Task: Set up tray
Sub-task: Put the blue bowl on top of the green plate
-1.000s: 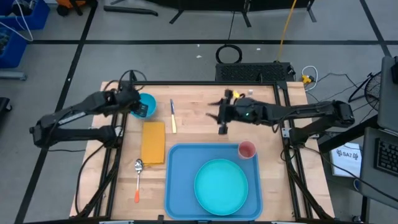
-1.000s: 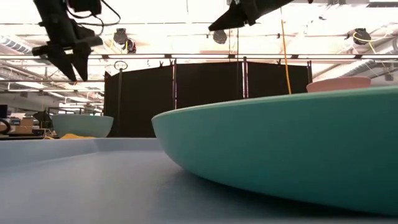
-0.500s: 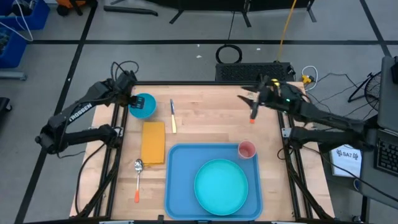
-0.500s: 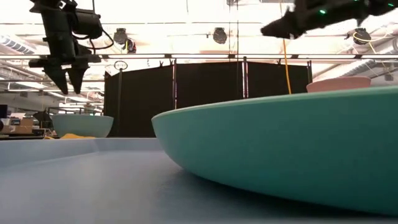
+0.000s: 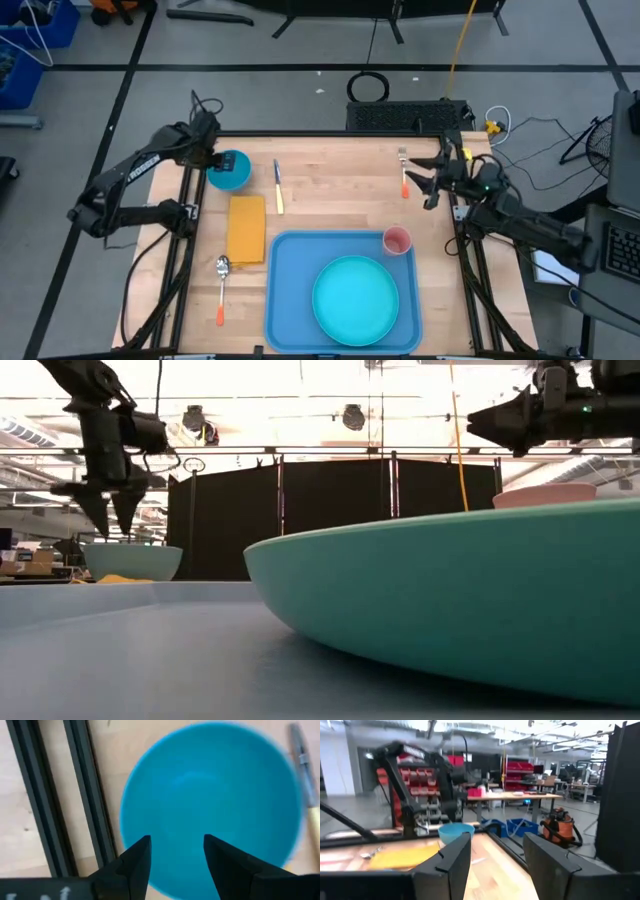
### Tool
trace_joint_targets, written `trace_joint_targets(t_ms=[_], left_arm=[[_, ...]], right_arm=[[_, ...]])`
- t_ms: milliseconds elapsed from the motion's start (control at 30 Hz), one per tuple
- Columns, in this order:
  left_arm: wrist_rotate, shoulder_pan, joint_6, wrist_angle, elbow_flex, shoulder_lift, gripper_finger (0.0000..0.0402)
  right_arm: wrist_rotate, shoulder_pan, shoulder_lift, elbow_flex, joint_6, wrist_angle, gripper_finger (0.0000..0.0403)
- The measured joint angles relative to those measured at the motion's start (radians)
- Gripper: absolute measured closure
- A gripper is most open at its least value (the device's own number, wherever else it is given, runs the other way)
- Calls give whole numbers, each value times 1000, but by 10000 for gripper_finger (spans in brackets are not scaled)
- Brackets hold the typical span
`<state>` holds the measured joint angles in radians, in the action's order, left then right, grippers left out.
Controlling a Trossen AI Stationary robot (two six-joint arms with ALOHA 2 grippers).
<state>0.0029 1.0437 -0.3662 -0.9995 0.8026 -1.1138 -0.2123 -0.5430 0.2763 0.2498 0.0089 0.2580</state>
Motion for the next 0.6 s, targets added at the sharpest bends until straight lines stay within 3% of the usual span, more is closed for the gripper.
trace_joint_targets(t_ms=[433, 600], left_arm=[[-2, 62, 41, 53, -63, -43, 216], [51, 44, 46, 51, -58, -11, 216]], right_arm=[[-3, 1, -19, -47, 59, 66, 232], [-3, 1, -15, -47, 59, 63, 232]])
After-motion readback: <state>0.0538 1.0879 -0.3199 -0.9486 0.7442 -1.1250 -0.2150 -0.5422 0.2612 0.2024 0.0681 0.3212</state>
